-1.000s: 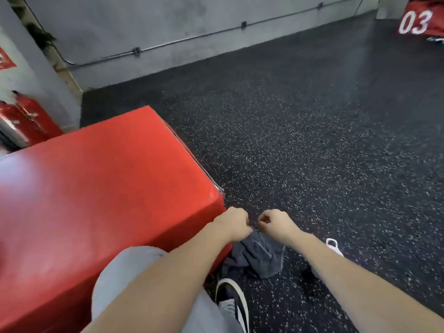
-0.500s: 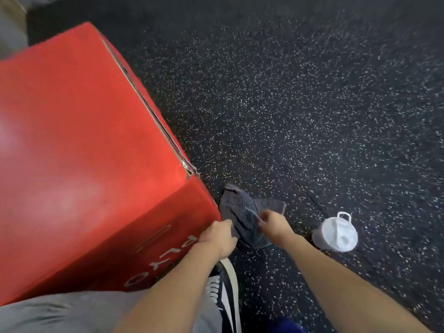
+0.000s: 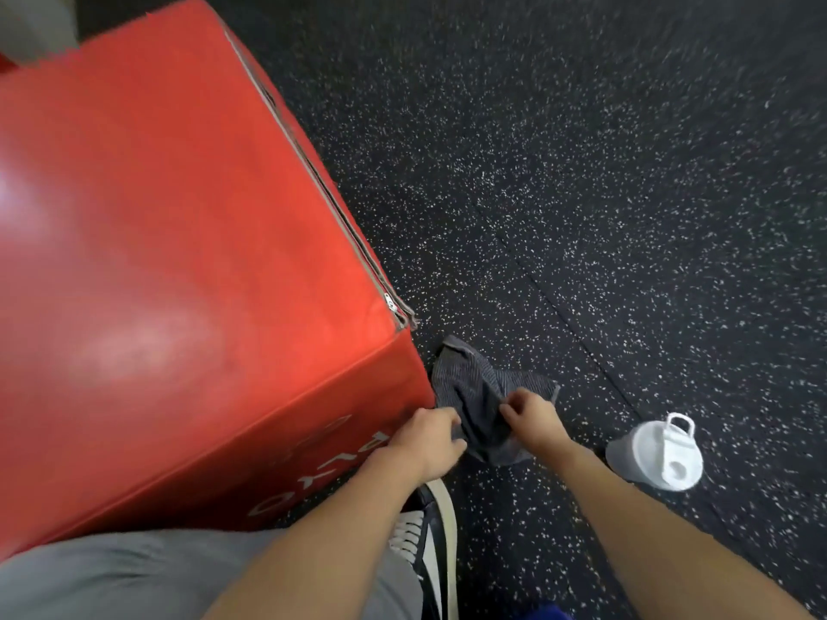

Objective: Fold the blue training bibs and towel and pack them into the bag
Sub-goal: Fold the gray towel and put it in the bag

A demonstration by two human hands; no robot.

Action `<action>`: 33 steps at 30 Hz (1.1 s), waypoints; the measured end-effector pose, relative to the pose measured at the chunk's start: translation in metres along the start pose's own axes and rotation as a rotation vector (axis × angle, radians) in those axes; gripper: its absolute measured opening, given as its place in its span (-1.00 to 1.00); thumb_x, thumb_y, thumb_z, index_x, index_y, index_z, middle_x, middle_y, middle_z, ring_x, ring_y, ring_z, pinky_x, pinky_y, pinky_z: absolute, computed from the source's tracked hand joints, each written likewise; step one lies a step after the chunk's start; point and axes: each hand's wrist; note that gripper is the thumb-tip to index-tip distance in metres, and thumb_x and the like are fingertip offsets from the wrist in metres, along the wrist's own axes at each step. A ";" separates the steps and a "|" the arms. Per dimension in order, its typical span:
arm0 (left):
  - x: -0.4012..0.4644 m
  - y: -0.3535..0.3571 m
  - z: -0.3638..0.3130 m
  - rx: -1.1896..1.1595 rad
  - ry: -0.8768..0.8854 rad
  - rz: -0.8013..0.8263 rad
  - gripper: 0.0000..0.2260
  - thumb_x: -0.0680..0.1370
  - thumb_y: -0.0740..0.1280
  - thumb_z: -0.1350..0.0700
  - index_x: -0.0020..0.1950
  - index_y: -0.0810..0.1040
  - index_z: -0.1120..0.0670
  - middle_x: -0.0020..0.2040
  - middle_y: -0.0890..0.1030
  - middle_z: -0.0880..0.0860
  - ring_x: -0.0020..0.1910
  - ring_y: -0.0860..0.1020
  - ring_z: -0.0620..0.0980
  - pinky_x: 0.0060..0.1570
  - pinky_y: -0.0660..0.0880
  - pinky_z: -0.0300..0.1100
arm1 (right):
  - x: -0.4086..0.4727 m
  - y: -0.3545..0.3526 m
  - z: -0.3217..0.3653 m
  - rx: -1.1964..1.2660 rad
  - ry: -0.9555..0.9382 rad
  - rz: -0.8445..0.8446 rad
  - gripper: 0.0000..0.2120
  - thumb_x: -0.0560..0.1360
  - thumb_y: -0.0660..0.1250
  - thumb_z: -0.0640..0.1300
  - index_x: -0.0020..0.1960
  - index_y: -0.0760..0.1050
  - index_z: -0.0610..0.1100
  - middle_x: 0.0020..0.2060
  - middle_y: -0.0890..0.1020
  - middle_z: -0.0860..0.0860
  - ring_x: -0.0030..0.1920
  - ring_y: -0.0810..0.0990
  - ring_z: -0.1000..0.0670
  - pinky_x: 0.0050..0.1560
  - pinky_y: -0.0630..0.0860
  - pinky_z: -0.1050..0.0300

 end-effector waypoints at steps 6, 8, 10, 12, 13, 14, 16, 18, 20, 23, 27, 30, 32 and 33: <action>-0.045 -0.042 -0.020 -0.048 0.109 -0.147 -0.66 0.58 0.35 -0.04 0.36 0.50 -0.10 0.26 0.57 0.08 0.22 0.55 0.11 0.27 0.49 -0.01 | -0.050 -0.066 0.055 0.024 -0.289 -0.158 -0.95 0.65 0.26 -0.13 0.01 0.46 -0.05 -0.16 0.61 0.06 -0.14 0.58 0.01 -0.17 0.42 0.11; -0.064 -0.061 -0.030 -0.061 0.167 -0.215 -0.66 0.58 0.35 0.02 0.36 0.50 -0.09 0.27 0.58 0.07 0.23 0.56 0.08 0.30 0.48 -0.04 | -0.072 -0.092 0.079 0.012 -0.426 -0.183 -0.93 0.64 0.28 -0.13 -0.01 0.48 0.00 -0.16 0.62 0.13 -0.14 0.59 0.10 -0.18 0.44 0.22; -0.088 -0.084 -0.044 -0.070 0.244 -0.305 -0.65 0.57 0.34 0.11 0.36 0.51 -0.06 0.24 0.62 0.05 0.22 0.57 0.05 0.30 0.47 -0.09 | -0.098 -0.120 0.109 -0.014 -0.557 -0.214 -0.93 0.63 0.31 -0.14 0.01 0.52 0.02 -0.14 0.64 0.16 -0.12 0.59 0.19 -0.15 0.44 0.38; -0.114 -0.108 -0.061 -0.084 0.326 -0.407 -0.63 0.56 0.33 0.16 0.36 0.50 -0.04 0.22 0.63 0.04 0.18 0.59 0.04 0.30 0.46 -0.12 | -0.124 -0.146 0.140 -0.062 -0.694 -0.253 -0.92 0.62 0.33 -0.16 0.02 0.56 0.00 -0.13 0.64 0.19 -0.09 0.58 0.25 -0.09 0.42 0.41; -0.129 -0.122 -0.071 -0.098 0.361 -0.460 -0.62 0.55 0.34 0.17 0.37 0.50 -0.03 0.23 0.63 0.04 0.17 0.59 0.04 0.30 0.45 -0.15 | -0.138 -0.160 0.158 -0.089 -0.759 -0.267 -0.91 0.61 0.34 -0.17 0.02 0.58 0.00 -0.13 0.64 0.20 -0.08 0.57 0.25 -0.06 0.42 0.38; -0.140 -0.133 -0.078 -0.116 0.388 -0.511 -0.61 0.55 0.35 0.18 0.38 0.50 -0.03 0.24 0.62 0.03 0.17 0.60 0.04 0.29 0.44 -0.17 | -0.148 -0.170 0.173 -0.121 -0.815 -0.282 -0.90 0.61 0.33 -0.18 0.01 0.59 0.00 -0.13 0.63 0.21 -0.07 0.57 0.25 -0.04 0.44 0.33; -0.172 -0.160 -0.094 -0.165 0.465 -0.615 -0.58 0.51 0.35 0.22 0.36 0.53 -0.02 0.22 0.64 0.01 0.15 0.61 0.01 0.25 0.46 -0.21 | -0.178 -0.194 0.206 -0.179 -0.908 -0.320 -0.89 0.62 0.31 -0.17 0.00 0.60 -0.03 -0.10 0.64 0.17 -0.06 0.57 0.21 0.03 0.49 0.22; -0.208 -0.189 -0.108 -0.188 0.553 -0.673 -0.58 0.47 0.36 0.26 0.32 0.56 0.01 0.18 0.66 0.00 0.11 0.61 -0.05 0.15 0.44 -0.36 | -0.214 -0.218 0.242 -0.239 -0.981 -0.376 -0.88 0.62 0.29 -0.16 0.01 0.61 -0.05 -0.09 0.64 0.12 -0.05 0.56 0.14 0.08 0.48 0.18; -0.249 -0.218 -0.122 -0.170 0.603 -0.717 -0.63 0.46 0.42 0.23 0.25 0.59 0.02 0.11 0.67 0.00 0.05 0.59 -0.07 0.00 0.39 -0.38 | -0.253 -0.241 0.276 -0.268 -1.048 -0.423 -0.87 0.62 0.30 -0.17 0.03 0.63 -0.06 -0.09 0.63 0.15 -0.06 0.53 0.16 0.08 0.44 0.24; -0.312 -0.259 -0.137 -0.180 0.677 -0.841 -0.85 0.48 0.47 0.12 0.03 0.61 0.02 -0.07 0.65 0.01 -0.04 0.59 0.01 -0.10 0.40 -0.19 | -0.314 -0.273 0.324 -0.217 -1.151 -0.487 -0.88 0.60 0.35 -0.19 0.06 0.65 -0.06 -0.05 0.67 0.14 -0.02 0.58 0.16 0.06 0.42 0.37; -0.390 -0.312 -0.141 -0.265 0.729 -1.040 -0.94 0.52 0.46 0.05 -0.09 0.65 0.02 -0.25 0.59 -0.07 -0.21 0.52 -0.09 -0.23 0.38 -0.24 | -0.386 -0.303 0.387 -0.064 -1.232 -0.574 -0.93 0.53 0.45 -0.14 0.02 0.64 -0.03 -0.07 0.69 0.16 0.00 0.62 0.20 0.06 0.47 0.36; -0.443 -0.349 -0.136 -0.373 0.774 -1.160 -0.92 0.52 0.46 0.08 -0.05 0.66 0.07 -0.11 0.69 0.02 -0.08 0.61 0.01 0.00 0.52 -0.13 | -0.431 -0.316 0.432 0.040 -1.283 -0.591 -0.88 0.48 0.52 -0.10 0.00 0.63 -0.02 -0.13 0.70 0.11 -0.08 0.66 0.12 0.01 0.57 0.13; -0.477 -0.369 -0.129 -0.416 0.793 -1.250 -0.97 0.53 0.45 0.14 -0.07 0.62 0.06 -0.07 0.70 0.06 -0.04 0.63 0.05 0.06 0.53 -0.09 | -0.456 -0.321 0.459 0.083 -1.308 -0.572 -0.85 0.47 0.52 -0.10 0.02 0.64 -0.07 -0.19 0.68 0.08 -0.24 0.62 0.17 -0.18 0.54 0.20; -0.494 -0.378 -0.124 -0.436 0.801 -1.287 -0.96 0.53 0.44 0.17 -0.06 0.61 0.05 -0.06 0.70 0.07 -0.03 0.64 0.06 0.08 0.54 -0.08 | -0.468 -0.322 0.470 0.099 -1.308 -0.548 -0.85 0.48 0.52 -0.10 0.01 0.63 -0.10 -0.23 0.66 0.07 -0.34 0.56 0.21 -0.29 0.47 0.29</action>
Point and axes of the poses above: each hand's wrist, its own x-axis towards the middle knuckle, its own y-axis out of the palm, z = x × y
